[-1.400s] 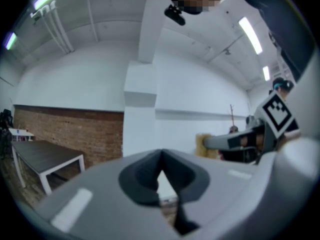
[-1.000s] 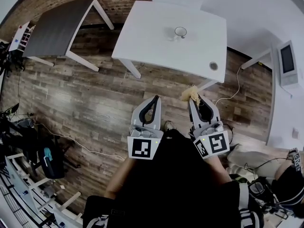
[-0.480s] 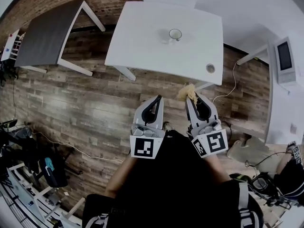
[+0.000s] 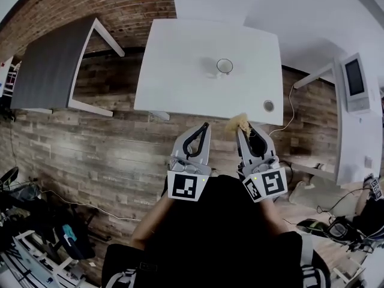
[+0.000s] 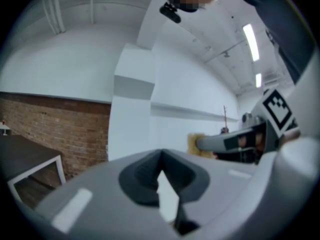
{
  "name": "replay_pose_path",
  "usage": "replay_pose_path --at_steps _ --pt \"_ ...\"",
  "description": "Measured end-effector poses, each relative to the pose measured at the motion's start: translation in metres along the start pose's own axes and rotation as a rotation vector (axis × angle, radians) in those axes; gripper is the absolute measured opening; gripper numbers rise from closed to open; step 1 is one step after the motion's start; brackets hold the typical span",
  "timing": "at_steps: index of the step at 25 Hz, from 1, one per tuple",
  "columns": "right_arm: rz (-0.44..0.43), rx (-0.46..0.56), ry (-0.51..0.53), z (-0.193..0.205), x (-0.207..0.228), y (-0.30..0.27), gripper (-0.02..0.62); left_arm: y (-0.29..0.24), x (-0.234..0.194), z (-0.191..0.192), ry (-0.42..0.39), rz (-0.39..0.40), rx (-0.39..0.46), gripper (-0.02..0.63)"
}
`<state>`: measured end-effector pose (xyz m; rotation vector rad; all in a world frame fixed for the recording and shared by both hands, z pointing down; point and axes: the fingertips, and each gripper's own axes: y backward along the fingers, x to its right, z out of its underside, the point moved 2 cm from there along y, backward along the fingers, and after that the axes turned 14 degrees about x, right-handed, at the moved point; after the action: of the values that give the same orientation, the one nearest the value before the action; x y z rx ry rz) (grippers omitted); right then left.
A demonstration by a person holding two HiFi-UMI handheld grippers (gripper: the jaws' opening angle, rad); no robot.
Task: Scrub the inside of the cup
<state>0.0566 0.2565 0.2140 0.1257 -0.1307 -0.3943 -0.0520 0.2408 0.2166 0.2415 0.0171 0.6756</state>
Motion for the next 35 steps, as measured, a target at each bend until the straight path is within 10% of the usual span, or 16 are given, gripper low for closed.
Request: replay_pose_path --at_steps 18,35 --pt "0.137 -0.043 0.001 0.037 0.038 -0.061 0.064 -0.047 -0.039 0.054 0.020 0.161 -0.051 0.003" --pt "-0.082 -0.119 -0.057 0.079 0.123 -0.134 0.064 -0.134 -0.046 0.152 0.029 -0.007 -0.255 0.003"
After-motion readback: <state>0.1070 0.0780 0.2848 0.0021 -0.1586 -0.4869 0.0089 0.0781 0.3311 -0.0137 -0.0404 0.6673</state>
